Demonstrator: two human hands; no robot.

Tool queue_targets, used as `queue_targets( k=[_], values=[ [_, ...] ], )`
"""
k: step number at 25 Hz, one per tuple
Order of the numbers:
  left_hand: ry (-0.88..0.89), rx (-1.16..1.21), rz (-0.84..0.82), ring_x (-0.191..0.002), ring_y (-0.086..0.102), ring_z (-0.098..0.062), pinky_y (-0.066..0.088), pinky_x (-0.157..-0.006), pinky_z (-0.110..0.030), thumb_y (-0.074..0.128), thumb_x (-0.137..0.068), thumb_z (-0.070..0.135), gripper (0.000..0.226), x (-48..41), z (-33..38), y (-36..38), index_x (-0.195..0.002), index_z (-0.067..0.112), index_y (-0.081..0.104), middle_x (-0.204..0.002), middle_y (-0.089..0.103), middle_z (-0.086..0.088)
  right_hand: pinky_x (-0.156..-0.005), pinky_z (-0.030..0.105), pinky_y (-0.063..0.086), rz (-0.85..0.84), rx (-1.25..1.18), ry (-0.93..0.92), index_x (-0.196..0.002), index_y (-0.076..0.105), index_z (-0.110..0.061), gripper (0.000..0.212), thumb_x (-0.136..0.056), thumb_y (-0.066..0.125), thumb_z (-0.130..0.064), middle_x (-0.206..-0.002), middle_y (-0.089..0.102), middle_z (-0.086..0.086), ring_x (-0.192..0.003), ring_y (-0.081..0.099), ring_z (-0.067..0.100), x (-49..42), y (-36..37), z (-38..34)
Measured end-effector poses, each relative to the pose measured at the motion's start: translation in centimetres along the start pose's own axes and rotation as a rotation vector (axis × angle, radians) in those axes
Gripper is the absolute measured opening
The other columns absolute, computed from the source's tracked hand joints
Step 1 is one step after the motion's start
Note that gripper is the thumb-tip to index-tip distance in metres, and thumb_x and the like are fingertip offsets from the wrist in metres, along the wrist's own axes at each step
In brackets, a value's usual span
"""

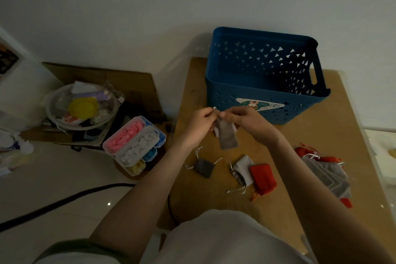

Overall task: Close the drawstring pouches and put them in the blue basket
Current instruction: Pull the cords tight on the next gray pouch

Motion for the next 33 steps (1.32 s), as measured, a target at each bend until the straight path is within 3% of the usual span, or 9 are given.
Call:
queue_targets(
  k=[3,6,8,11,17,20,26,30,33],
  values=[
    [0.097,-0.067,0.063,-0.071,0.056,0.001,0.041,-0.059,-0.004,0.047,-0.098,0.015,0.025,0.0,0.8,-0.1,-0.102,0.001,0.068,-0.085,0.061,-0.001,-0.076,0.032,0.044,-0.026,0.062,0.045,-0.088,0.069,-0.022,0.012,-0.092,0.059,-0.026,-0.086,0.066,0.004,-0.082,0.058,0.016,-0.1,0.6,0.6],
    [0.078,0.048,0.028,-0.083,0.057,-0.003,0.042,-0.067,-0.012,0.051,-0.097,0.021,0.02,0.2,0.4,-0.3,-0.097,0.014,0.07,-0.093,0.063,-0.001,-0.072,0.022,0.041,-0.011,0.082,-0.007,-0.089,0.068,-0.016,0.01,-0.093,0.059,-0.018,-0.084,0.059,0.003,-0.078,0.052,0.013,0.1,0.5,0.0],
    [0.055,0.177,-0.089,-0.07,0.055,-0.001,0.04,-0.058,-0.012,0.051,-0.097,0.021,0.018,0.6,0.1,-0.2,-0.095,0.016,0.068,-0.079,0.063,0.006,-0.067,0.014,0.039,-0.011,0.066,-0.043,-0.088,0.066,-0.014,0.006,-0.091,0.061,-0.013,-0.084,0.054,-0.001,-0.077,0.05,0.009,0.4,0.4,-0.4],
    [0.076,0.113,-0.133,-0.049,0.05,0.005,0.035,-0.045,-0.009,0.05,-0.097,0.018,0.021,0.7,0.4,-0.6,-0.101,0.006,0.066,-0.067,0.057,0.011,-0.074,0.02,0.04,-0.026,0.06,-0.043,-0.084,0.066,-0.022,0.007,-0.087,0.067,-0.016,-0.092,0.052,-0.002,-0.085,0.051,0.008,0.3,0.4,-0.1],
    [0.079,0.012,-0.086,-0.075,0.06,0.005,0.044,-0.059,-0.006,0.052,-0.096,0.014,0.018,0.3,0.6,-0.4,-0.106,0.011,0.067,-0.088,0.065,0.008,-0.084,0.024,0.034,0.05,0.263,-0.011,-0.083,0.064,-0.02,0.006,-0.086,0.069,-0.022,-0.105,0.044,0.0,-0.095,0.044,0.011,-0.2,0.4,0.4],
    [0.09,0.01,-0.066,-0.085,0.059,0.003,0.046,-0.065,-0.006,0.052,-0.095,0.01,0.028,0.4,0.5,-0.6,-0.122,0.013,0.06,-0.098,0.063,0.009,-0.081,0.025,0.035,0.079,0.278,-0.024,-0.088,0.063,-0.016,0.007,-0.09,0.063,-0.023,-0.106,0.049,0.002,-0.096,0.047,0.013,-0.1,-0.1,1.0],
    [-0.009,-0.003,0.073,-0.089,0.06,-0.006,0.045,-0.061,-0.012,0.06,-0.092,0.019,0.025,0.2,-0.1,-0.9,-0.115,0.014,0.054,-0.107,0.064,-0.002,-0.07,0.032,0.039,0.278,0.04,-0.056,-0.079,0.059,-0.007,0.031,-0.099,0.049,-0.03,-0.078,0.055,0.007,-0.076,0.051,0.018,0.4,-1.1,1.2],
    [-0.02,0.011,0.102,-0.092,0.061,-0.015,0.048,-0.067,-0.018,0.06,-0.092,0.019,0.02,0.3,0.3,-0.4,-0.109,0.008,0.059,-0.099,0.064,-0.004,-0.066,0.027,0.038,0.169,-0.404,-0.067,-0.074,0.053,-0.01,0.03,-0.101,0.043,-0.02,-0.068,0.049,0.003,-0.064,0.046,0.012,0.3,0.1,0.3],
    [-0.019,0.011,0.112,-0.08,0.059,-0.01,0.045,-0.062,-0.016,0.059,-0.092,0.021,0.023,0.6,0.9,0.0,-0.11,0.007,0.061,-0.094,0.063,-0.003,-0.058,0.018,0.04,0.033,-0.412,-0.114,-0.08,0.057,-0.011,0.026,-0.1,0.041,-0.01,-0.065,0.054,-0.002,-0.059,0.049,0.006,0.1,1.1,-0.3]
  ],
)
Point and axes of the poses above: each hand's wrist, its own x-axis away from the middle knuckle, its own y-axis out of the palm, z = x × y, the point moved 6 cm from there along -x, towards the middle knuckle
